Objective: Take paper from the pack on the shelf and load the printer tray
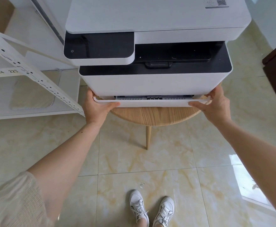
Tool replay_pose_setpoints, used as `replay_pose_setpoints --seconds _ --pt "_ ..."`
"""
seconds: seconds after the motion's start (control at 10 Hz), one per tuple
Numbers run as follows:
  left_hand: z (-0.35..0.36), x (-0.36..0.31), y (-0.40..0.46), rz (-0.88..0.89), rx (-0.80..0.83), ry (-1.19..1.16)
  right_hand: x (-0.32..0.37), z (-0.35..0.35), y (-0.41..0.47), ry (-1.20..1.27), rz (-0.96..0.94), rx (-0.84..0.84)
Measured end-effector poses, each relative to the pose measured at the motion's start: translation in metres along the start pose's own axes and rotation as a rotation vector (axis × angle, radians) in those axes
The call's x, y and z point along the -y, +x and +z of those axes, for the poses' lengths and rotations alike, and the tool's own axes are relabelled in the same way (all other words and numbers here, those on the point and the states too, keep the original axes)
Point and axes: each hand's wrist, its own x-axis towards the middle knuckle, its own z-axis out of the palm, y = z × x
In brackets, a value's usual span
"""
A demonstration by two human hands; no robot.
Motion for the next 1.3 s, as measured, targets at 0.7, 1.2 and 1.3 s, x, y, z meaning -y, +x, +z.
replay_pose_setpoints --seconds 0.7,1.2,1.3 --pt "0.014 -0.021 -0.004 -0.069 -0.130 0.042 0.012 0.013 0.007 0.017 0.091 -0.156" --pt "-0.005 -0.004 0.005 -0.022 0.009 0.164 0.014 -0.002 0.001 -0.008 0.065 -0.043" --pt "-0.011 -0.007 -0.001 -0.079 0.018 0.161 0.014 -0.011 -0.004 -0.055 0.124 -0.059"
